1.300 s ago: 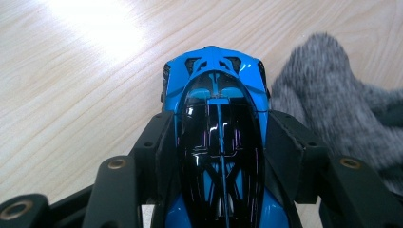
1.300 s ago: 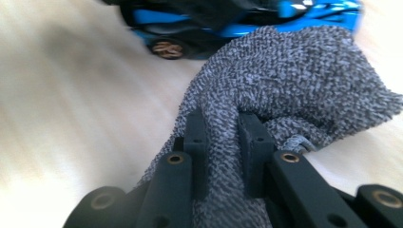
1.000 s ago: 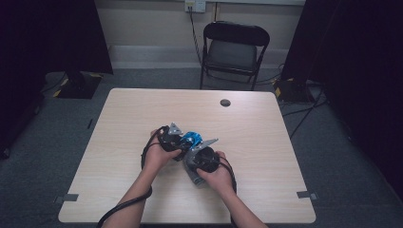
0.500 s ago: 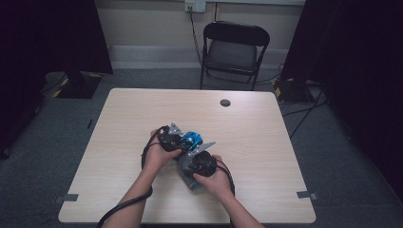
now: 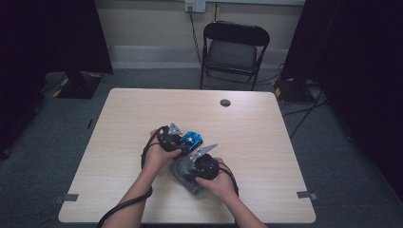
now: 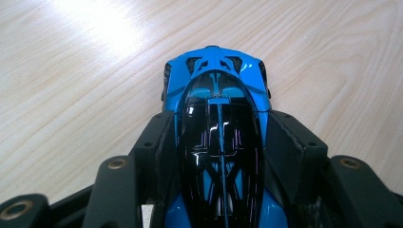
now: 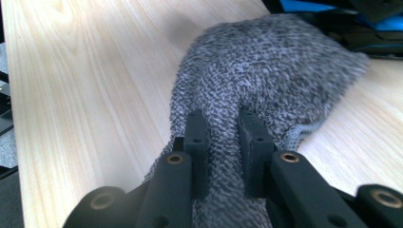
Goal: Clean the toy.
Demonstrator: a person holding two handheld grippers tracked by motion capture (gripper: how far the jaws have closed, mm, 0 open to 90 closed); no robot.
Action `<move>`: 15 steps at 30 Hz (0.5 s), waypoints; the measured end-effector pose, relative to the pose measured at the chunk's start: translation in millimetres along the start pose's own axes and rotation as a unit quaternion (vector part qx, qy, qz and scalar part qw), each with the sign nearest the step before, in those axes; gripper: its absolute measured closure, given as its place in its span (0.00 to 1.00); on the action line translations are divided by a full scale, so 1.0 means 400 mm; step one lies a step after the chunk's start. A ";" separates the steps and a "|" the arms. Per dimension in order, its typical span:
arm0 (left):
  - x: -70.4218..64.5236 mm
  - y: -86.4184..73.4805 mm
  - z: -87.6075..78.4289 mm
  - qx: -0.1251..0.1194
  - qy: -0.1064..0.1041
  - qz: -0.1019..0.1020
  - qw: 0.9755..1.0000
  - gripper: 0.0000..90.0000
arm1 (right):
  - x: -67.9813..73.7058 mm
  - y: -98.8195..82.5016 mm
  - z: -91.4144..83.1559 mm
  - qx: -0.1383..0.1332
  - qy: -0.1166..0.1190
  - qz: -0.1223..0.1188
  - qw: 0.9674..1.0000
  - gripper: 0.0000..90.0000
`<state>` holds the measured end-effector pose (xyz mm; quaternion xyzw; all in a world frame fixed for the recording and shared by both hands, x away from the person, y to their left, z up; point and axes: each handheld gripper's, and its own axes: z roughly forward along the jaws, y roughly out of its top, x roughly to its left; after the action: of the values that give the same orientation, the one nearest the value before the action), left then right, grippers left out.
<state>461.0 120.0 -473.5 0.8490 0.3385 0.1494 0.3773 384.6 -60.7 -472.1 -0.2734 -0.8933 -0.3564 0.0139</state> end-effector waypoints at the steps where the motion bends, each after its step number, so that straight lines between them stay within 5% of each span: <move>1: 0.000 0.000 0.000 0.000 0.000 0.000 1.000 0.50 | -0.003 -0.004 -0.007 -0.001 0.000 0.001 1.000 0.85; 15: 0.001 0.004 0.000 0.006 0.003 0.004 1.000 0.49 | -0.056 -0.018 -0.119 -0.017 -0.063 0.010 0.998 0.85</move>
<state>462.1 119.7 -472.5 0.8520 0.3371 0.1515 0.3708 392.0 -106.3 -446.0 -0.3046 -0.8833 -0.3537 -0.0435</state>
